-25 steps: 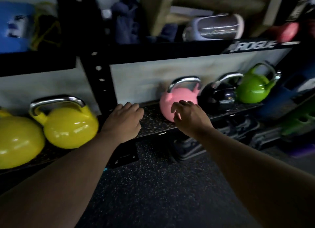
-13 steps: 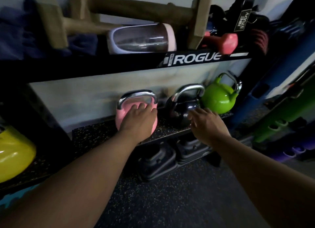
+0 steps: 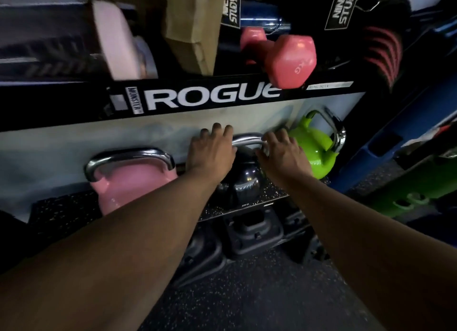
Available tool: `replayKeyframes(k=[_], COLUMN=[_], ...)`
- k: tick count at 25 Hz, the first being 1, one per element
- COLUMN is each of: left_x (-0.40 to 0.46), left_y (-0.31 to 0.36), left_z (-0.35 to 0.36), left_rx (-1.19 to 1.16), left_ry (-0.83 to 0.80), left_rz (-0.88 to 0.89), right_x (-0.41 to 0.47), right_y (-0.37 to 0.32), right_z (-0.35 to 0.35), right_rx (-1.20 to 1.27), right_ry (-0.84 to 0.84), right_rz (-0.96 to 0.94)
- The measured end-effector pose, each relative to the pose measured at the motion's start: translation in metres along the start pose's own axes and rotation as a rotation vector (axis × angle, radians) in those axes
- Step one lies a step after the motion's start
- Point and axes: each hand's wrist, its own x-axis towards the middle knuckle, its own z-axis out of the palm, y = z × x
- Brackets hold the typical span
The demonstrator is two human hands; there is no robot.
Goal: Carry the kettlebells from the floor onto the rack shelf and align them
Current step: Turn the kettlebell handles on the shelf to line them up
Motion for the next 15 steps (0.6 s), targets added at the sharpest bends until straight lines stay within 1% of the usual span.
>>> replayKeyframes(k=[3,5,7,8,10,11,12,13,15], left_x=[0.013,0.017,0.015,0.012,0.007,0.008,0.011,0.016,0.029], left_y=[0.015,0.024,0.03,0.035,0.049,0.056,0.059,0.057,0.04], left_z=[0.015,0.023,0.033,0.038,0.047,0.051,0.054,0.055,0.053], left_rx=[0.001,-0.093,-0.294,-0.438,-0.729,-0.809,-0.853,-0.881,-0.927], left_ry=[-0.011,0.002,0.069,0.093,0.064,0.044,0.045,0.06,0.051], left_rz=[-0.1,-0.227,-0.447,-0.601,-0.895,-0.97,-0.993,-0.978,-0.87], right_x=[0.025,0.037,0.041,0.044,0.049,0.052,0.053,0.054,0.048], right_y=[0.009,0.013,0.019,0.023,0.032,0.035,0.037,0.036,0.033], right_z=[0.019,0.03,0.039,0.04,0.04,0.039,0.038,0.039,0.044], right_rx=[0.046,0.098,0.162,0.204,0.327,0.392,0.441,0.47,0.492], right_ry=[-0.034,-0.084,-0.119,-0.127,-0.16,-0.181,-0.187,-0.17,-0.101], right_rz=[-0.016,-0.011,-0.039,-0.061,-0.099,-0.107,-0.099,-0.077,-0.022])
